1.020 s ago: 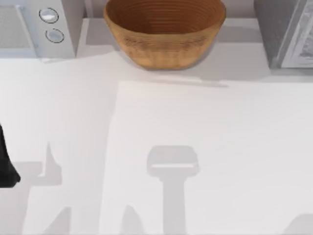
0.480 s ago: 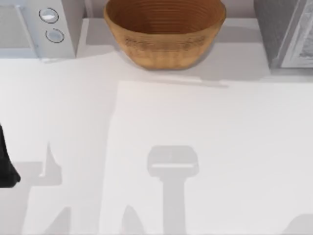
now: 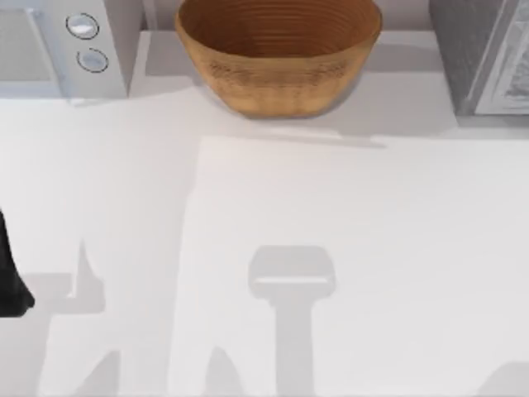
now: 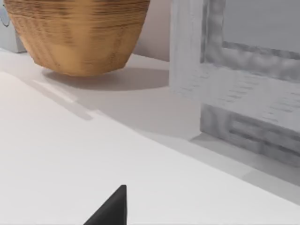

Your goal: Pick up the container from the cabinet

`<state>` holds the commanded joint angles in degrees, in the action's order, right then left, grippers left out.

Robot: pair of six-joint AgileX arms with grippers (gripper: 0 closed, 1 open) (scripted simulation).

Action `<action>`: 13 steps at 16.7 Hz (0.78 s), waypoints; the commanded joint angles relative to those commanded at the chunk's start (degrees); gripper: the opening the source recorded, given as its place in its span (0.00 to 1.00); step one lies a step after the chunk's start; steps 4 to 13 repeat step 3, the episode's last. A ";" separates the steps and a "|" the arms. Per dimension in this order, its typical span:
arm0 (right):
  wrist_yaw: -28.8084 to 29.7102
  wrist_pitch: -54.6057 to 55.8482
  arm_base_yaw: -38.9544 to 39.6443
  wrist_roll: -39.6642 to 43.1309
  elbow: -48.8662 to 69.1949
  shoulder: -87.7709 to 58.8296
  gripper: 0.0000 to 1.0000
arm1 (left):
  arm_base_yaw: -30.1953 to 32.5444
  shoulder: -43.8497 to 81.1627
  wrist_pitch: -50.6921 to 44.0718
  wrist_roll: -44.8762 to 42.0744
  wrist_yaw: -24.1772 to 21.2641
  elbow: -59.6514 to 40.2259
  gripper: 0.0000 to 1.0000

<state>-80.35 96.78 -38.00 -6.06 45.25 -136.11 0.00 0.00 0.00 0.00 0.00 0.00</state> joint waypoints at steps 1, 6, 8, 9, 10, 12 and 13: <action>0.00 0.00 0.00 0.00 0.00 0.00 1.00 | 0.00 0.00 0.00 0.00 0.00 0.00 1.00; 0.00 0.00 0.00 0.00 0.00 0.00 1.00 | 0.00 0.00 0.00 0.00 0.00 0.00 1.00; 0.00 0.00 0.00 0.00 0.00 0.00 1.00 | 0.00 0.00 0.00 0.00 0.00 0.00 1.00; 0.00 0.00 0.00 0.00 0.00 0.00 1.00 | 0.00 0.00 0.00 0.00 0.00 0.00 1.00; 0.00 0.00 0.00 0.00 0.00 0.00 1.00 | 0.00 0.00 0.00 0.00 0.00 0.00 1.00; 0.00 0.00 0.00 0.00 0.00 0.00 1.00 | 0.00 0.00 0.00 0.00 0.00 0.00 1.00; 0.00 0.00 0.00 0.00 0.00 0.00 1.00 | 0.00 0.00 0.00 0.00 0.00 0.00 1.00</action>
